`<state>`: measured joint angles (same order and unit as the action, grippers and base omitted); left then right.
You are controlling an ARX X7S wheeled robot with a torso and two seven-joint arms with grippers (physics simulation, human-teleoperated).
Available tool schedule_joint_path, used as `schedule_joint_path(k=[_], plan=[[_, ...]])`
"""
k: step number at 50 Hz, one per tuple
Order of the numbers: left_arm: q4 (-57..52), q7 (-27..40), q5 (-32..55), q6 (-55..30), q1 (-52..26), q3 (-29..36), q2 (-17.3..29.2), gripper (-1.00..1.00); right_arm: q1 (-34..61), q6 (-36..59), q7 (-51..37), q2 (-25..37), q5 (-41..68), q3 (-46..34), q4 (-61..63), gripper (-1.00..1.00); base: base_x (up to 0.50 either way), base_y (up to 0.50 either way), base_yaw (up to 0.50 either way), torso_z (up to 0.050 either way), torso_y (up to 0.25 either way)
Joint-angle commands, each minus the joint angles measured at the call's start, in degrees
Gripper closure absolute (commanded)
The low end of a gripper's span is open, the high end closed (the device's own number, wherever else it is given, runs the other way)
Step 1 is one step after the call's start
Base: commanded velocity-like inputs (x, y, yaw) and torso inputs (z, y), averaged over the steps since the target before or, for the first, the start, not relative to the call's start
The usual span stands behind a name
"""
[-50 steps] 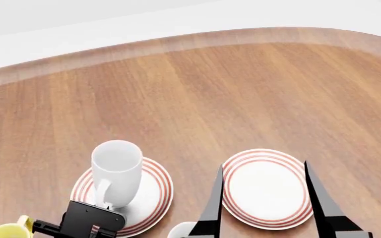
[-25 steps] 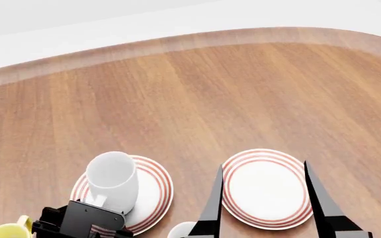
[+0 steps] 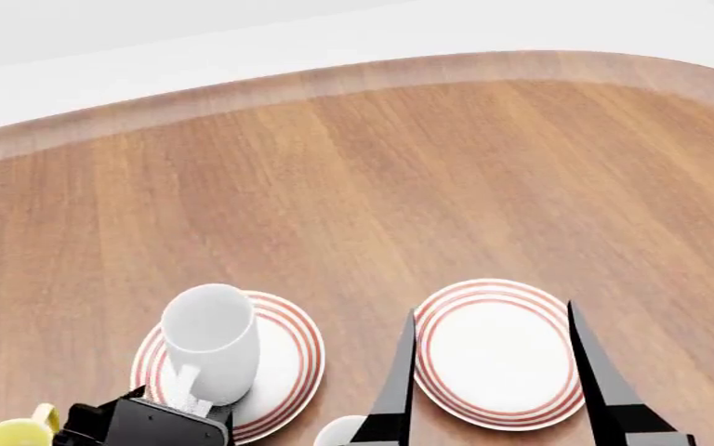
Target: Put the white mug on the left plate.
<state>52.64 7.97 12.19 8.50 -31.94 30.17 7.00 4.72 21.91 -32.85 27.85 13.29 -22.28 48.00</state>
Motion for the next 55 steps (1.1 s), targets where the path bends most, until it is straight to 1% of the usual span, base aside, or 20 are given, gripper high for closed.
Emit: schedule_joint_path(k=[1, 12, 15, 18, 20, 22, 23, 28, 33, 34, 35, 40, 46, 55], plan=[[-26.2, 0.3, 1.8, -10.0, 9.9, -0.9, 5.5, -1.00, 0.1, 0.0, 1.1, -0.9, -0.7, 0.9, 0.4, -1.00, 0.00, 0.00, 0.00, 0.000, 0.000], [-48.3, 2.0, 7.1, -17.5, 16.7, -2.9, 11.3, -1.00, 0.0, 0.1, 0.8, -0.7, -0.7, 0.9, 0.8, -1.00, 0.00, 0.00, 0.00, 0.000, 0.000], [-53.1, 2.8, 8.3, -17.9, 18.5, -3.8, 12.6, -1.00, 0.0, 0.2, 0.7, -0.6, -0.7, 0.9, 1.0, -1.00, 0.00, 0.00, 0.00, 0.000, 0.000], [-56.9, 3.5, 9.2, -18.6, 19.2, -4.6, 13.6, -1.00, 0.0, 0.1, 0.7, -0.6, -0.7, 0.8, 1.0, -1.00, 0.00, 0.00, 0.00, 0.000, 0.000], [-61.5, 4.5, 10.7, -20.3, 20.0, -5.6, 14.8, -1.00, -0.1, 0.1, 0.7, -0.5, -0.6, 1.0, 1.1, -1.00, 0.00, 0.00, 0.00, 0.000, 0.000], [-63.8, 4.3, 12.6, -21.1, 20.4, -6.4, 15.4, -1.00, -0.2, 0.1, 0.6, -0.4, -0.5, 1.2, 1.1, -1.00, 0.00, 0.00, 0.00, 0.000, 0.000], [-64.5, 4.7, 12.1, -21.1, 20.5, -6.4, 15.7, -1.00, -0.2, 0.0, 0.6, -0.4, -0.5, 1.3, 1.1, -1.00, 0.00, 0.00, 0.00, 0.000, 0.000], [-72.6, 7.7, 15.0, -23.8, 20.5, -9.5, 17.5, -1.00, -0.5, -0.1, 0.4, -0.2, -0.5, 1.4, 1.3, -1.00, 0.00, 0.00, 0.00, 0.000, 0.000], [-76.4, 9.4, 15.9, -24.8, 20.8, -10.9, 18.5, -1.00, -0.7, -0.1, 0.2, 0.1, -0.5, 1.8, 1.3, -1.00, 0.00, 0.00, 0.00, 0.000, 0.000], [-74.7, 8.8, 14.7, -22.0, 21.6, -10.9, 18.0, -1.00, -0.7, 0.0, 0.1, 0.1, -0.5, 1.8, 1.4, -1.00, 0.00, 0.00, 0.00, 0.000, 0.000], [-78.3, 10.6, 15.3, -24.9, 20.9, -11.5, 19.2, -1.00, -0.8, -0.1, 0.1, 0.2, -0.5, 1.9, 1.3, -1.00, 0.00, 0.00, 0.00, 0.000, 0.000], [-83.7, 12.8, 17.4, -26.9, 20.7, -14.4, 21.0, -1.00, -1.0, -0.4, 0.0, 0.3, -0.5, 2.0, 1.2, -1.00, 0.00, 0.00, 0.00, 0.000, 0.000], [-88.1, 15.2, 20.4, -29.6, 20.5, -16.9, 22.3, -1.00, -0.9, -0.1, -0.2, 0.4, -0.4, 2.0, 1.4, -1.00, 0.00, 0.00, 0.00, 0.000, 0.000], [-90.9, 16.5, 21.7, -30.9, 20.5, -17.9, 23.3, -1.00, -0.9, 0.2, -0.4, 0.7, -0.3, 2.3, 1.9, -1.00, 0.00, 0.00, 0.00, 0.000, 0.000]])
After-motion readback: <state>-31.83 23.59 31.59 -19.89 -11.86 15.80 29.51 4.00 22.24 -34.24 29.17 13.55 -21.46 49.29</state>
